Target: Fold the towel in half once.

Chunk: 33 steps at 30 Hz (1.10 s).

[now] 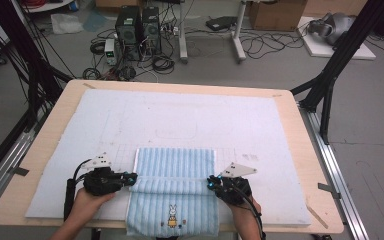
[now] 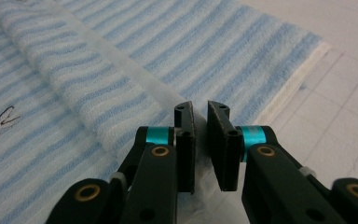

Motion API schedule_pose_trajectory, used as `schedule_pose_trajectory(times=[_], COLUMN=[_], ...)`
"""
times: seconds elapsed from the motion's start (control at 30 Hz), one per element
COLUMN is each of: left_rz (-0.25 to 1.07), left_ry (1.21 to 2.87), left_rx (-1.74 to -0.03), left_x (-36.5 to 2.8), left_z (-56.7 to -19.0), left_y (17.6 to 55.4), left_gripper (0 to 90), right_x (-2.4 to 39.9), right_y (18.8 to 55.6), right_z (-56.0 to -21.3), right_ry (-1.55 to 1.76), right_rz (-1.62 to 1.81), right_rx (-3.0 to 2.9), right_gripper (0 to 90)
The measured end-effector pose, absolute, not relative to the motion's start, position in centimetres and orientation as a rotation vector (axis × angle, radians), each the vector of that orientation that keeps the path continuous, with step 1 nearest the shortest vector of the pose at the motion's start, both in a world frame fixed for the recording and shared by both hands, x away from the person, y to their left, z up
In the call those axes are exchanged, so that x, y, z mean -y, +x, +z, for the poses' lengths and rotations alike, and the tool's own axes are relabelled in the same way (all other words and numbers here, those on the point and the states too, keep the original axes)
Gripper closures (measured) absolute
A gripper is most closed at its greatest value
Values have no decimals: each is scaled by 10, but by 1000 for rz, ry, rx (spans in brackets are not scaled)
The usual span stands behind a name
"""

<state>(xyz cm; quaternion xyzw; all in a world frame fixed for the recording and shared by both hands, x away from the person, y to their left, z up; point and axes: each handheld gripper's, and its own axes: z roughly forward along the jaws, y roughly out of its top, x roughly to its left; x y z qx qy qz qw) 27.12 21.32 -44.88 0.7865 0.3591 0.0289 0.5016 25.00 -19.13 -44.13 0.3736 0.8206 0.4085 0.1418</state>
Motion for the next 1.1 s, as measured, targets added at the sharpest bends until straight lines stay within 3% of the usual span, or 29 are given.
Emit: schedule_pose_trajectory(times=[0.07, 0.1, 0.2, 0.5, 0.87, 0.93, 1.1], left_rz=[90, 89, 130, 153, 247, 304, 379], left_ry=[1870, 1854, 1808, 1824, 1923, 1952, 1992], left_rx=[-879, -886, -906, -1014, -1097, -1086, -1031], left_x=[-215, -216, -219, -213, -191, -188, -182], left_z=[-448, -448, -439, -434, -450, -450, -451], left_y=[274, 276, 288, 336, 348, 345, 338], left_gripper=[612, 509, 400, 368, 369, 402, 630], right_x=[191, 192, 195, 198, 190, 188, 185], right_y=[249, 250, 255, 299, 325, 325, 323], right_z=[-441, -440, -433, -428, -446, -447, -447], right_ry=[1093, 1097, 1121, 1246, 1346, 1340, 1329], right_rz=[1185, 1202, 1295, 1183, 1064, 1046, 1016], right_rx=[-2369, -2350, -2256, -2168, -2235, -2235, -2230], right_gripper=[713, 619, 523, 522, 476, 482, 555])
